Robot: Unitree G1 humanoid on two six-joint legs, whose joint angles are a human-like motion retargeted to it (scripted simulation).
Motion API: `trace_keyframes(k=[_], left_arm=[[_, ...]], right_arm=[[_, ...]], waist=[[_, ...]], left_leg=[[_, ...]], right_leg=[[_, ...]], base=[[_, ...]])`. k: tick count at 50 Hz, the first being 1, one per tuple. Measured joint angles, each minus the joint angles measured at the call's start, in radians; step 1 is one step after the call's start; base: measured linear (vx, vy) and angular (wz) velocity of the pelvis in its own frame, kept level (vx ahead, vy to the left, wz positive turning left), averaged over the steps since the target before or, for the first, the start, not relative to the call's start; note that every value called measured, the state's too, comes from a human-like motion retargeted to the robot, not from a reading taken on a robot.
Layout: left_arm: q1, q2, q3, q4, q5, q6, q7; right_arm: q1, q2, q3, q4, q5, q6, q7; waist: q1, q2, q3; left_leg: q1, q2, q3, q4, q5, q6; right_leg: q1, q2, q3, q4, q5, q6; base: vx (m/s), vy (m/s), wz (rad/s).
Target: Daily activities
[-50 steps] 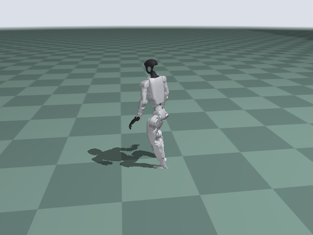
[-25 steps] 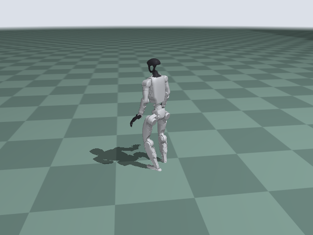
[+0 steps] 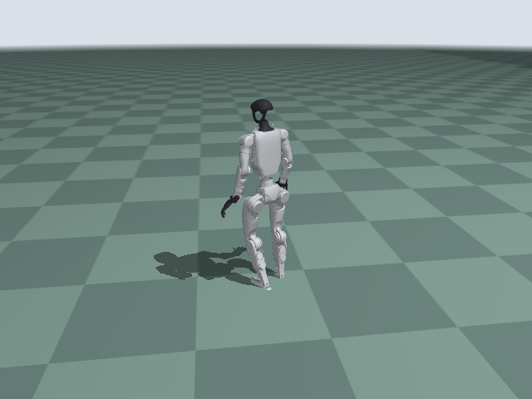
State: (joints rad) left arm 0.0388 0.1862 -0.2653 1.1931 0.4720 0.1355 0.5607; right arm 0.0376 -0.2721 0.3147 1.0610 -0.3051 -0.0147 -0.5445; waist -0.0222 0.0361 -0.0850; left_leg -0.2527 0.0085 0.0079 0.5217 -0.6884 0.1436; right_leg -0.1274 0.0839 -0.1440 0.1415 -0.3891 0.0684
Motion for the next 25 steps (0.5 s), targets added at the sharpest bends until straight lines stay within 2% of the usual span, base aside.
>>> trace_keyframes(k=[16, 25], left_arm=[[-0.042, 0.036, 0.043, -0.027, -0.081, 0.004, 0.047], [-0.039, 0.042, 0.042, -0.043, -0.075, -0.001, 0.059]], right_arm=[[-0.02, -0.003, 0.048, 0.009, 0.044, 0.003, 0.022], [-0.032, -0.02, 0.065, -0.024, 0.057, -0.01, 0.034]], waist=[[-0.038, 0.008, 0.039], [-0.058, 0.009, 0.075]], left_leg=[[0.094, -0.012, 0.061, -0.072, 0.0, 0.01], [0.129, -0.048, 0.085, -0.103, -0.004, 0.025]], right_leg=[[0.017, -0.014, 0.068, 0.04, -0.018, 0.006], [-0.069, -0.052, 0.088, 0.249, -0.115, 0.019]], base=[[0.03, 0.04, -0.25], [0.01, 0.05, -0.13]])
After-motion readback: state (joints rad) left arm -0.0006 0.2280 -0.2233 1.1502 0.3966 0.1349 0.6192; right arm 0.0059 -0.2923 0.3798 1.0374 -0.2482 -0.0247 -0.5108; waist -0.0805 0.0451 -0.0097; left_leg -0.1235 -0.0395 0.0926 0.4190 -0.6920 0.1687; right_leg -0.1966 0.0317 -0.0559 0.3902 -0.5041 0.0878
